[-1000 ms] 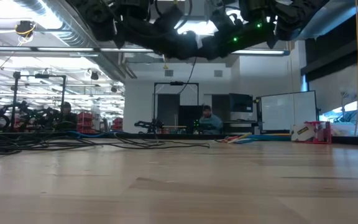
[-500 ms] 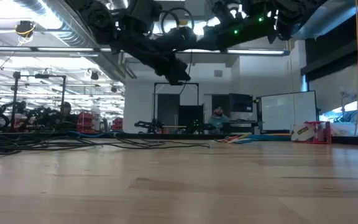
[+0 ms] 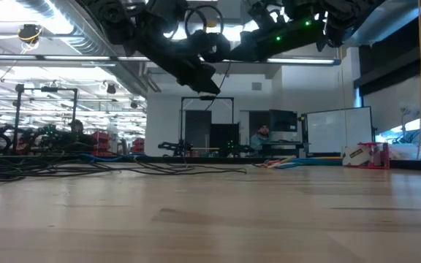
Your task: Coiling cords
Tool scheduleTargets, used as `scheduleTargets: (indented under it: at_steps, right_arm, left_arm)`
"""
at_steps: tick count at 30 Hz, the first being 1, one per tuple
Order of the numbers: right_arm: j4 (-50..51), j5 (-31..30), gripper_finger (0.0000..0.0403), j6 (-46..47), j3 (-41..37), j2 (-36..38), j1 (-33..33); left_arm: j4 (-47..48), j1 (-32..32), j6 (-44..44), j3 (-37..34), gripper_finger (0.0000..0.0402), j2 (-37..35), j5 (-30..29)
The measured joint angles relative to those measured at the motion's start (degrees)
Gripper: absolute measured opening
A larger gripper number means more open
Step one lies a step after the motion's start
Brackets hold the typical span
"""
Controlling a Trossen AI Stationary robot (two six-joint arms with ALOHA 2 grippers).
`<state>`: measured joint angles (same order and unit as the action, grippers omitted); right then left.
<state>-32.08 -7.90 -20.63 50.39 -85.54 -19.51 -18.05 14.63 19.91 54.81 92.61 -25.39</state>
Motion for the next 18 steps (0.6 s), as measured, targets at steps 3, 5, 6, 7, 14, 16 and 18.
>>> scheduleTargets:
  at_steps: [3, 5, 6, 7, 14, 16, 18]
  right_arm:
    - [0.0, 0.0, 0.0001, -0.1, 0.0, 0.0, 0.0]
    - [0.1, 0.0, 0.0001, -0.2, 0.0, 0.0, 0.0]
    - [0.0, 0.0, 0.0001, -0.2, 0.0, 0.0, 0.0]
    - [0.1, -0.1, 0.0001, -0.2, 0.0, 0.0, 0.0]
    - [0.1, -0.1, 0.0001, -0.3, 0.0, 0.0, 0.0]
    - [0.1, -0.1, 0.0001, -0.3, 0.0, 0.0, 0.0]
    - [0.1, -0.1, 0.0001, -0.6, 0.0, 0.0, 0.0]
  left_arm:
    - [2.7, -0.5, -1.8, 0.0, 0.0144, -1.4, 0.0]
    - [6.0, -0.7, -2.7, 0.0, 0.0157, -2.3, 0.0]
    - [7.1, -0.8, -3.4, 0.0, 0.0160, -2.5, 0.2]
    - [8.0, -0.7, -4.4, 0.0, 0.0162, -2.8, 0.9]
    - [11.2, 2.3, -10.3, 0.0, 0.0164, -2.9, 23.0]
    - [10.8, 2.9, -11.8, 0.0, 0.0164, -2.9, 27.7]
    - [9.7, 2.8, -13.0, 0.0, 0.0164, -2.1, 30.7]
